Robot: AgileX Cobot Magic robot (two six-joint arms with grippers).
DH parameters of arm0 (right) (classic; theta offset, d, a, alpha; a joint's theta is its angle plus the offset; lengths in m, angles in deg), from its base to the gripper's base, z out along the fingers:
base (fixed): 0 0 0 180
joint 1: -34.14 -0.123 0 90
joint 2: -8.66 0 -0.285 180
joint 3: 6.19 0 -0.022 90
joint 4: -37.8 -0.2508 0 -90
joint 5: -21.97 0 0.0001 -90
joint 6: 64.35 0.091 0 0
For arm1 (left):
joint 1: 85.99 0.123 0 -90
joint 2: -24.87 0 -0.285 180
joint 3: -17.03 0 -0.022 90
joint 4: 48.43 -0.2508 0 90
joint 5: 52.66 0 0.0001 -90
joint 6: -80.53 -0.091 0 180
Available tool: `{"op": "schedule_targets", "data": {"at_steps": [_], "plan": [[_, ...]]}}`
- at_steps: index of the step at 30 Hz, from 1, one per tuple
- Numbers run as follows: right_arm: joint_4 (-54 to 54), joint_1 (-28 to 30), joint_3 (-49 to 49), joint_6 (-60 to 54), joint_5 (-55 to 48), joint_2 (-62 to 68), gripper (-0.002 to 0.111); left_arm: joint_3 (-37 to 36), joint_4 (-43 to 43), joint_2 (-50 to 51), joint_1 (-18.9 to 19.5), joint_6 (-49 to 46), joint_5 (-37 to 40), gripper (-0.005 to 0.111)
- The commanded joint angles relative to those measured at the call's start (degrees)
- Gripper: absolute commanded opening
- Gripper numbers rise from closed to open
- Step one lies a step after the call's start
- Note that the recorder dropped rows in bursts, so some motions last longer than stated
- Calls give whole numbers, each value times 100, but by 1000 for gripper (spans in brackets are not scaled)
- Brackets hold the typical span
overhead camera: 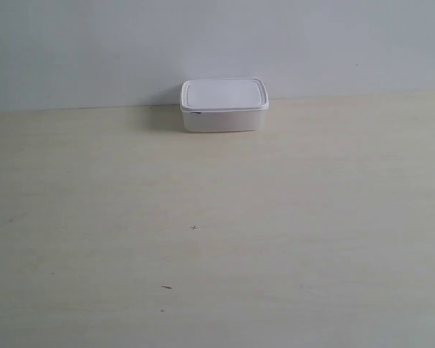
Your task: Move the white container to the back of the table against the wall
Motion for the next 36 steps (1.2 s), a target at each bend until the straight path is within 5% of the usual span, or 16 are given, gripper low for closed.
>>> {"op": "schedule_targets", "data": {"at_steps": [1,10,36], "plan": [[13,87,-31,5,63,-32,0,-19,-13,-37,45,10,-19,0],[13,-60,-31,5,63,-32,0,-19,-13,-37,-355,10,-19,0],[13,-87,-31,5,63,-32,0,-19,-13,-37,-342,10,-19,0]]}}
